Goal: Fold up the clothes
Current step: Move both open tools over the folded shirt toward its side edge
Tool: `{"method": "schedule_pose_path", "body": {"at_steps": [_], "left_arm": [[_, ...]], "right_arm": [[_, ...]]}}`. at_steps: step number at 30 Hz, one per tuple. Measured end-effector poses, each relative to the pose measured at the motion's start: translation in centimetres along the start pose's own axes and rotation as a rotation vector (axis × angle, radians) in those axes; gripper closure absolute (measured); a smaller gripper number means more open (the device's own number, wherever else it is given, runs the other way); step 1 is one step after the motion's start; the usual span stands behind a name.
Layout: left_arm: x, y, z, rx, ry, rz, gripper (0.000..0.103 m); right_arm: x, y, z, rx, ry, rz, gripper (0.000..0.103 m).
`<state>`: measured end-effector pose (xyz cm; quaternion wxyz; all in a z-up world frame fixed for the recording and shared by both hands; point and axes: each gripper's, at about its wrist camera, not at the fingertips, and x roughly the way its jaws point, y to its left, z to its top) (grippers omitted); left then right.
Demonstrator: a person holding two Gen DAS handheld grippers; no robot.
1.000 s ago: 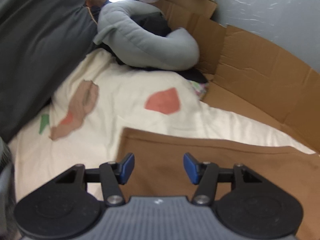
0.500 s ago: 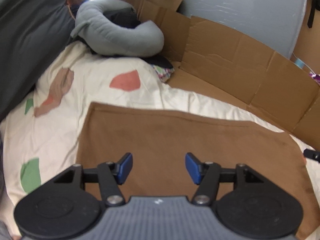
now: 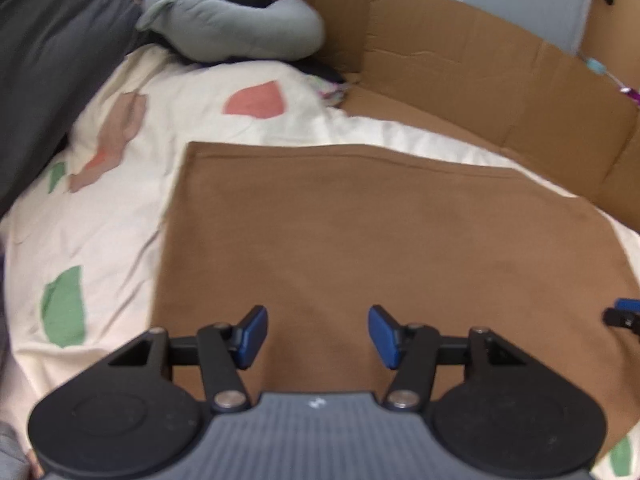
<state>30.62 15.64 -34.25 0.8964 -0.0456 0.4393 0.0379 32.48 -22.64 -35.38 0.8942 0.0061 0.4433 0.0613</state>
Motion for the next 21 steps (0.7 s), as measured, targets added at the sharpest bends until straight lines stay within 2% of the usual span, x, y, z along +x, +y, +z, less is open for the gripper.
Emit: {"method": "schedule_pose_path", "body": {"at_steps": [6,11,14,18,19,21], "left_arm": [[1.3,2.7,-0.8,-0.002,0.042,0.052,0.046],[1.8,4.3,-1.5,0.007,0.038,0.039,0.050],[1.6,4.7,-1.3,0.019,0.029,0.047,0.055],[0.7,5.9,-0.6,0.000,0.008,0.077,0.060],[0.3,6.2,-0.5,-0.007,0.000,0.085,0.060],[-0.2,7.0,-0.5,-0.019,-0.001,0.108,0.067]], "right_arm": [[0.3,-1.7,-0.5,-0.047,0.020,-0.071,0.058],[0.1,-4.1,-0.5,-0.033,0.028,-0.141,0.058],[-0.2,-5.3,-0.6,-0.009,0.034,-0.143,0.059],[-0.9,-5.8,-0.6,-0.011,0.042,-0.172,0.071],[-1.2,-6.0,-0.6,-0.001,0.042,-0.170,0.071],[-1.8,-6.4,-0.5,0.018,0.040,-0.162,0.073]]}}
